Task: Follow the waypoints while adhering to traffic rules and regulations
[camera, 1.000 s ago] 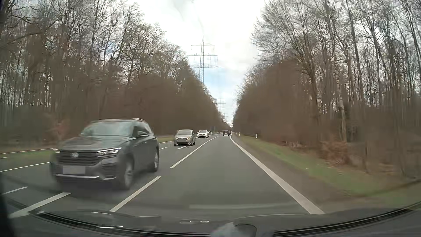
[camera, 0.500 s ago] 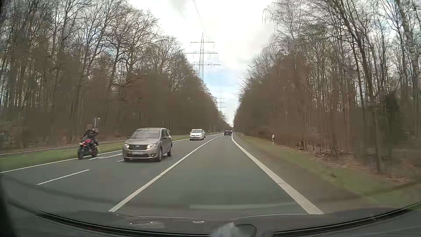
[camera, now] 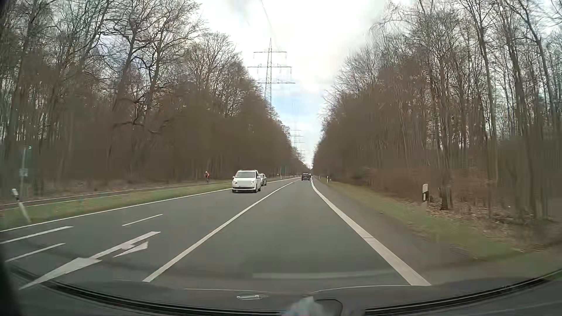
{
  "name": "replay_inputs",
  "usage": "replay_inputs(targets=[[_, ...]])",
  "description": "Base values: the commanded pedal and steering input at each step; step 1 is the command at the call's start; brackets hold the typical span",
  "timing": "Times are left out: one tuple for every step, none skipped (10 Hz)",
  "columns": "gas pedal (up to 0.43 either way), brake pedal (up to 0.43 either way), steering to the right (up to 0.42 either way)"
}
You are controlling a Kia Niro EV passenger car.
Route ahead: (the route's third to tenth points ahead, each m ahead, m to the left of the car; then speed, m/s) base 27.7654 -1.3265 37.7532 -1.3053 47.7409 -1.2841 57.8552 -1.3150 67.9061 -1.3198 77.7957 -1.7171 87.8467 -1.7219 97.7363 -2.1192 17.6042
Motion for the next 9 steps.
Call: replay_inputs(targets=[[0.28, 0.0, -0.001], [0.28, 0.0, -0.002], [0.28, 0.0, -0.001], [0.28, 0.0, -0.001], [0.28, 0.0, 0.0], [0.28, 0.0, 0.001], [0.28, 0.0, 0.002], [0.28, 0.0, 0.003], [0.28, 0.0, 0.003]])
